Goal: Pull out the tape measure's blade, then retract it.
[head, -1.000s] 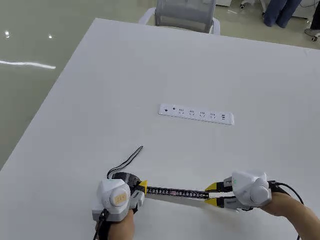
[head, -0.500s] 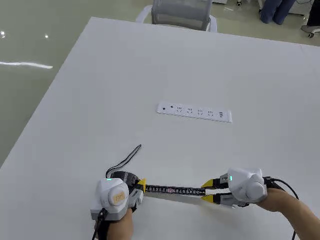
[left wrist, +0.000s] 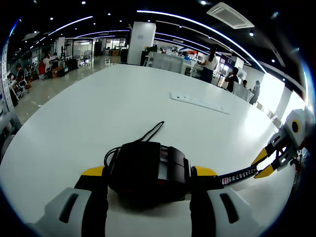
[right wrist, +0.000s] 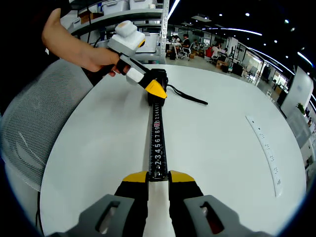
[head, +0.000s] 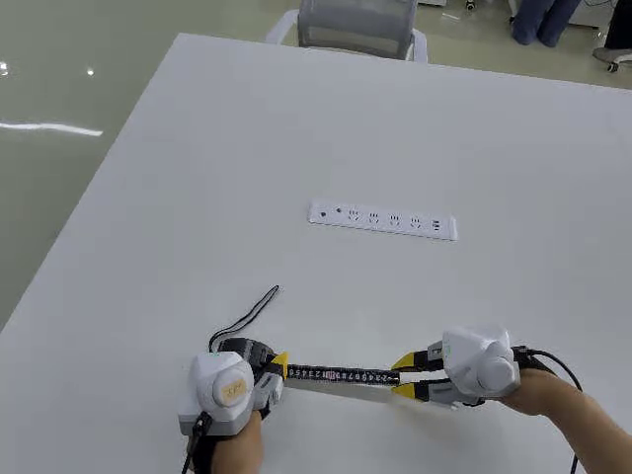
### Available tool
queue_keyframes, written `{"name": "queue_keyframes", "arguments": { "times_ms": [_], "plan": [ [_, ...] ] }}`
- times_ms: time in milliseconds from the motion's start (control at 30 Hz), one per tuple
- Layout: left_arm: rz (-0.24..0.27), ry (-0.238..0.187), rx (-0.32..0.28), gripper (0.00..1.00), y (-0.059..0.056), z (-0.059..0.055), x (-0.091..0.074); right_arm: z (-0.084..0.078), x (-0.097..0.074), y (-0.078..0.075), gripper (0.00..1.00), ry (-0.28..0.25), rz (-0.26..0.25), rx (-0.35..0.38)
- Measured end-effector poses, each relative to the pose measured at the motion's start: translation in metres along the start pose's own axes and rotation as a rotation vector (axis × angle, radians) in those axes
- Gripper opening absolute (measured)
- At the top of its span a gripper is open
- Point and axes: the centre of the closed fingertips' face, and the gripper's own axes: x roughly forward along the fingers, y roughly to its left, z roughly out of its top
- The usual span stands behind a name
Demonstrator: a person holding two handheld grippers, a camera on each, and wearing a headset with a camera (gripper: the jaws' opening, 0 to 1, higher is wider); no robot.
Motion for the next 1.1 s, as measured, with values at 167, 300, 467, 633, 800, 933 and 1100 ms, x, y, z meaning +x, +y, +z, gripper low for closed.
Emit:
{"name": "queue_keyframes", "arguments": {
  "times_ms": [167,300,467,633,800,933,1100],
  "plan": [
    [0.0,-0.001,-0.002,0.65,0.0,0.001,0.0,0.001,0.003,-0.002,0.14,-0.001,-0.002,-0.003],
    [-0.001,-0.002,-0.005,0.65,0.0,0.0,0.0,0.002,0.005,-0.002,0.14,-0.004,-0.001,-0.003],
    [-0.002,-0.005,-0.007,0.65,0.001,0.0,0.0,0.005,0.007,-0.002,0.14,-0.006,0.0,-0.005],
    [-0.001,-0.006,-0.008,0.65,0.001,0.001,0.0,0.009,0.008,-0.001,0.14,-0.008,-0.001,-0.007],
    [-0.001,-0.008,-0.011,0.65,0.001,0.002,0.0,0.01,0.011,-0.003,0.14,-0.009,-0.002,-0.007],
    [-0.002,-0.008,-0.012,0.65,0.001,0.002,0.0,0.011,0.012,-0.004,0.14,-0.011,-0.002,-0.006],
    [-0.002,-0.009,-0.013,0.65,0.001,0.002,0.0,0.013,0.014,-0.003,0.14,-0.01,0.0,-0.005]
  ]
}}
